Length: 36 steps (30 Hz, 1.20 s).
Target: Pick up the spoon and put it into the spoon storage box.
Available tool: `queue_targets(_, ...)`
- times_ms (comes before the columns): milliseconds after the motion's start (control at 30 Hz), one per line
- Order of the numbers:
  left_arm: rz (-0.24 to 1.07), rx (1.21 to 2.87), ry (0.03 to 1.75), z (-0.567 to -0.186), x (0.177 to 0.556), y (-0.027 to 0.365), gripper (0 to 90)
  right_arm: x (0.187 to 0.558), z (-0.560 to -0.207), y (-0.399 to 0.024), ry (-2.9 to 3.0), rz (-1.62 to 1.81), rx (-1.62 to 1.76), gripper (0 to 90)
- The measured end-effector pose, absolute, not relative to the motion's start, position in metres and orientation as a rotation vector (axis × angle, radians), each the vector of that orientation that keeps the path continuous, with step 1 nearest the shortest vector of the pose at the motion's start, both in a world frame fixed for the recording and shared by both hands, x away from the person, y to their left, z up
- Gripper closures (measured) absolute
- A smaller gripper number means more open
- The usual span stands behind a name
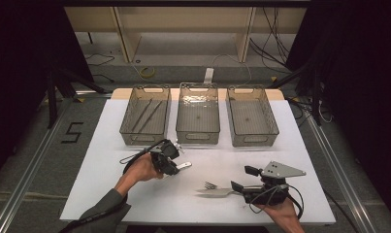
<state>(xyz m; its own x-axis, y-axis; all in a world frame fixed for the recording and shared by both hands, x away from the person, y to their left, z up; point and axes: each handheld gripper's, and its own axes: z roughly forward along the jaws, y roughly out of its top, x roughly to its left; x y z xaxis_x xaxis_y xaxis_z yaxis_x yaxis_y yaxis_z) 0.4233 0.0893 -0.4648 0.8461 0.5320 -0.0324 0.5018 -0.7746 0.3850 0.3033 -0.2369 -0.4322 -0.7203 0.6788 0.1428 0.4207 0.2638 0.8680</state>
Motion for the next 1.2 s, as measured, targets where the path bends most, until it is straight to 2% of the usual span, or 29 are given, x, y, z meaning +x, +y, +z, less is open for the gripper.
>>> queue_targets(633,0.108,2.582,0.842,-0.452,0.427,0.100,74.5,0.303,-0.431,-0.238,2.273,1.446,1.018,25.2)
queue_targets(700,0.131,2.580,0.842,-0.450,0.428,0.103,78.8,0.303,-0.431,-0.238,2.274,1.445,1.019,25.2)
queue_targets(733,0.133,2.562,0.868,-0.449,0.430,0.104,85.0,0.303,-0.431,-0.238,2.275,1.444,1.019,25.2)
queue_targets(900,0.091,2.587,0.860,-0.451,0.429,0.105,85.3,0.303,-0.431,-0.237,2.277,1.443,1.019,25.2)
queue_targets(1200,0.120,2.553,0.879,-0.442,0.430,0.110,85.5,0.303,-0.431,-0.238,2.274,1.446,1.018,25.2)
